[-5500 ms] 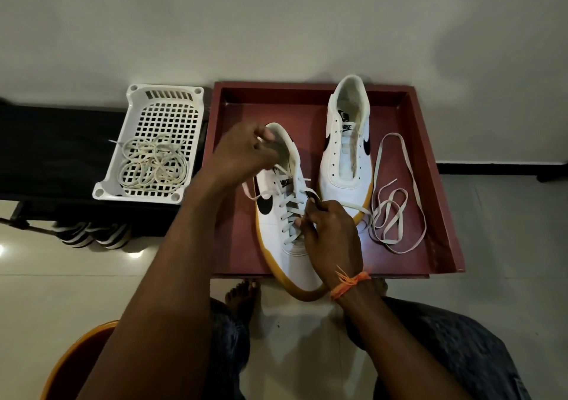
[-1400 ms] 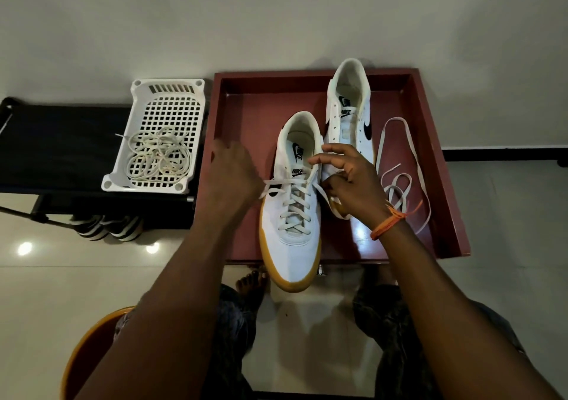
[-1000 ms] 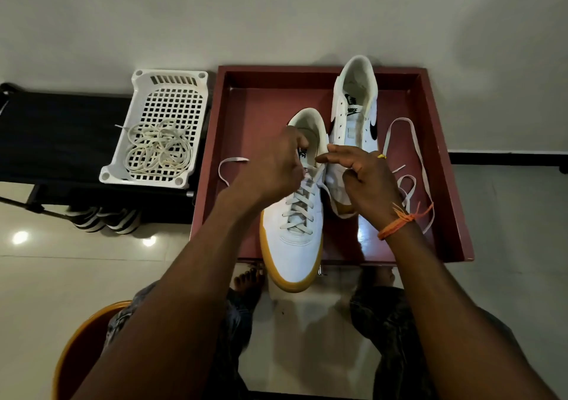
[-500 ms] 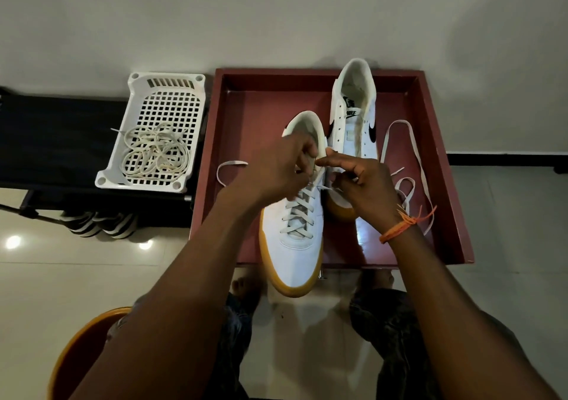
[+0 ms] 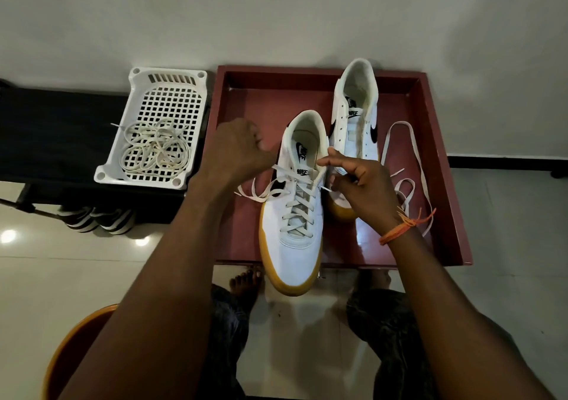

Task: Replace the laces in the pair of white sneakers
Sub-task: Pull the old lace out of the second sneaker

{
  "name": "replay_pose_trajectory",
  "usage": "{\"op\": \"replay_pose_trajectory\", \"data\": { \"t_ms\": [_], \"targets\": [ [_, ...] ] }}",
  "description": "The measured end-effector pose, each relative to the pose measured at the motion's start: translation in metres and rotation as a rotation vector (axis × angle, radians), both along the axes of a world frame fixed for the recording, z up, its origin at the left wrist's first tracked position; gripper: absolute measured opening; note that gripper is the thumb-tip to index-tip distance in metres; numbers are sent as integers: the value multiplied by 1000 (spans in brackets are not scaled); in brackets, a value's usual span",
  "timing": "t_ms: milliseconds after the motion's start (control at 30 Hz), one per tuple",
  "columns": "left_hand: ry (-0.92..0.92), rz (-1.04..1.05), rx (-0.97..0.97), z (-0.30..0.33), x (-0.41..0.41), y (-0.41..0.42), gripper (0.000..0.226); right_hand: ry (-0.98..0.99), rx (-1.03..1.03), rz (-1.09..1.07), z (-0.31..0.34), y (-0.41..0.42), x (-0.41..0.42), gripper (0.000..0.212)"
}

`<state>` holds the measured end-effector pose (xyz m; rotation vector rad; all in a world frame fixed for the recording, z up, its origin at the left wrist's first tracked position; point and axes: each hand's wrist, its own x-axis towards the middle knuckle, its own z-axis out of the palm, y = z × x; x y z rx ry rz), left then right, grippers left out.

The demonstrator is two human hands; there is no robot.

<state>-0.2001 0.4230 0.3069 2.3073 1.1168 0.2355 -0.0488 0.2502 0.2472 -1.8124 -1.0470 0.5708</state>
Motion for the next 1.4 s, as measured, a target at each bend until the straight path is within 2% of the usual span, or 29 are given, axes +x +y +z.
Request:
{"op": "replay_pose_trajectory", "data": {
  "t_ms": [67,133,200,300,400,500,700,767,933,1100,1200,1267,1333,1400],
  "targets": [
    [-1,-123,-3,-1,7,-5,10,16,5,-2,-1,0,0,45],
    [-35,-275,-44,0,16,-15,18,10,2,-4,-3,0,0,45],
    [-32,-381,-1,-3,23,-25,22,-5,4,-5,-3,0,1,46],
    [82,-436,110,-15,28,-33,20,-20,-3,-9,-4,0,2,49],
    [67,-460,82,-22,29,-33,15,-22,-3,1,-5,1,3,51],
    [6,-413,34,-21,29,-31,9,-23,-7,-12,-3,1,1,49],
    [-13,-353,-47,-22,32,-35,22,-22,-50,-46,5,2,-4,27],
    [-28,-321,-83,-21,33,-32,28,-20,-58,-43,8,2,-6,27],
    [-7,-244,-253,-12,27,-24,25,-28,-73,-68,10,2,-9,32],
    [130,-144,-166,-4,17,-10,37,-20,-53,-106,7,5,-10,26],
    [439,-50,-118,0,1,1,24,-61,-80,-99,8,5,-13,26],
    [611,1,-128,-2,-8,4,28,-123,-96,-102,6,6,-17,28],
    [544,37,-102,-6,-7,8,34,-195,-108,-95,4,8,-23,31],
    [270,54,-150,-8,4,8,28,-285,-106,-73,1,10,-32,32]
  ]
}}
